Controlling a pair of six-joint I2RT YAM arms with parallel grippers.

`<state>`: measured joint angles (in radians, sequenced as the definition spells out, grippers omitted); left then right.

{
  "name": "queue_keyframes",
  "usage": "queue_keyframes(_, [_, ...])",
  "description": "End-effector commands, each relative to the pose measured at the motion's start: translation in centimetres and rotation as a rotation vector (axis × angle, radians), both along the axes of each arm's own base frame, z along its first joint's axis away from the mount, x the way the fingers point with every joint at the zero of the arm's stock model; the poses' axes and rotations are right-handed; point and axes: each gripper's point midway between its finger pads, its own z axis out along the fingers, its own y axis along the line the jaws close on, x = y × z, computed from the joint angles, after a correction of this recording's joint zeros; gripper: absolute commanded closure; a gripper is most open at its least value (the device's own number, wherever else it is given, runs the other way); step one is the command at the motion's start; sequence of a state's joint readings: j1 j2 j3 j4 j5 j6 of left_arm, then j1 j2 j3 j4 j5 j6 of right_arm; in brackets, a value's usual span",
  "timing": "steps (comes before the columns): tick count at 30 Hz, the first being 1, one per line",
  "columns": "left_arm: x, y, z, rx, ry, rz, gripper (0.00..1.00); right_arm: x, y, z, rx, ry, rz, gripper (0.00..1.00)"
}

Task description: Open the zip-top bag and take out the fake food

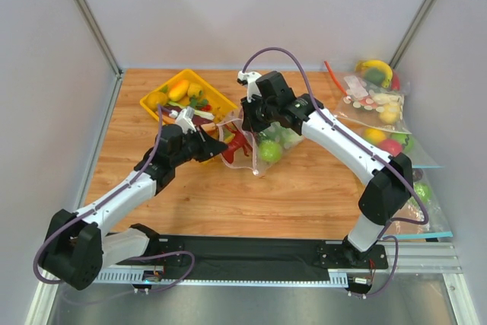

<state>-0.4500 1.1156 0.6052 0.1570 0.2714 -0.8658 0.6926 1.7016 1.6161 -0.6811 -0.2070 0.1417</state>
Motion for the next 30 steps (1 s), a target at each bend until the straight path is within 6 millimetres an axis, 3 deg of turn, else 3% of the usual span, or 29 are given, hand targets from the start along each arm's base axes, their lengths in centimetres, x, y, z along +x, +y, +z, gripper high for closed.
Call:
queue_keyframes(1, [-1.2, -2.4, 4.3, -0.141, -0.044, -0.161, 1.0, 1.2, -0.8, -0.5, -0.055, -0.044, -0.048, 1.0])
queue_keyframes(7, [-2.8, -2.1, 4.5, -0.123, -0.021, -0.228, 1.0, 2.5, -2.5, -1.1, -0.134, -0.069, -0.104, 1.0])
queue_keyframes(15, [-2.6, 0.0, 6.5, -0.102, -0.071, -0.188, 1.0, 3.1, -4.2, -1.9, -0.168, -0.066, -0.139, 1.0])
queue_keyframes(30, [-3.9, 1.4, 4.8, 0.024, -0.03, -0.258, 1.0, 5.4, -8.8, -2.3, -0.219, -0.065, -0.264, 1.0])
